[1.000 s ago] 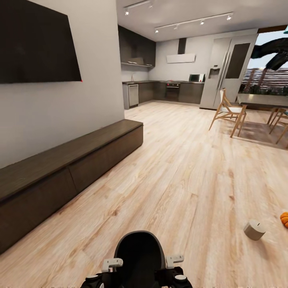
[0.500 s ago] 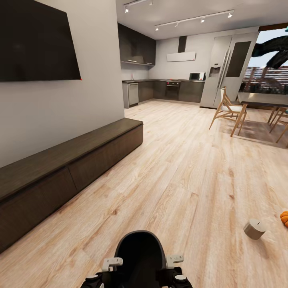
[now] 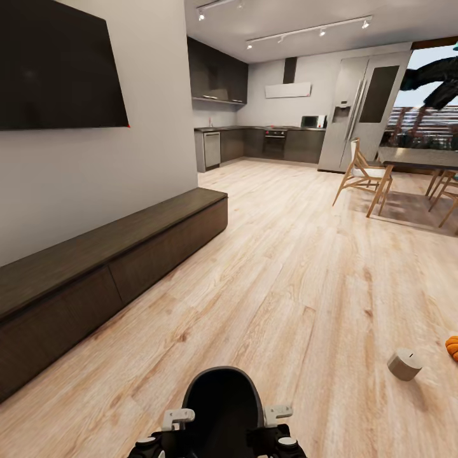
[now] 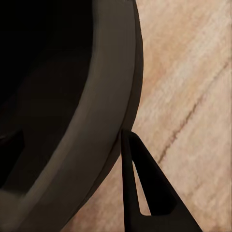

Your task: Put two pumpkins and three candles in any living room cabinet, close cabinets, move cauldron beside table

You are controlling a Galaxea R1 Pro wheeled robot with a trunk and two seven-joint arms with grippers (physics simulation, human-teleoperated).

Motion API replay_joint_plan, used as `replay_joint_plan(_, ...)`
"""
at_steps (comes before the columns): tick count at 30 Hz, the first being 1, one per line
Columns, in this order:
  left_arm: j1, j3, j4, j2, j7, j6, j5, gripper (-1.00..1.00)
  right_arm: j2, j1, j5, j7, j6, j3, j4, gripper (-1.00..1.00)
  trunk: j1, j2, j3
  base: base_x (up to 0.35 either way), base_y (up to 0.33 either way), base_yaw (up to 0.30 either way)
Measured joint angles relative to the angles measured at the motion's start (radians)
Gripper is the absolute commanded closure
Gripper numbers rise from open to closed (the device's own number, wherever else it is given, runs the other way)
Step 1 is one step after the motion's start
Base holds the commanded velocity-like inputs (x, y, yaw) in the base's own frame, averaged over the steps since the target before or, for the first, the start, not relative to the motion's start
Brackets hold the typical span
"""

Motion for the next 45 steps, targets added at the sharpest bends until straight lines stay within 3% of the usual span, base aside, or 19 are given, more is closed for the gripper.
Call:
replay_joint_plan(12,0.0,0.0,0.0,0.001,-0.002,0.0,0.004,1.0,0.0,0.0,-0.005,-0.002,0.0,0.002,-0.001,1.0,0.0,0.0,0.0,0.0,0.0,0.0)
replay_joint_plan(30,0.001,-0.003,0.0,0.001,-0.002,0.0,0.005,1.0,0.0,0.0,-0.003,-0.002,-0.014,0.001,0.011,1.0,-0.008,0.004,0.069,0.0,0.0,0.0)
replay_joint_plan(45,0.001,-0.003,0.0,0.001,-0.002,0.0,0.005,1.0,0.0,0.0,0.001,0.001,-0.014,-0.002,0.011,1.0,-0.065,0.109,0.116,0.0,0.0,0.0)
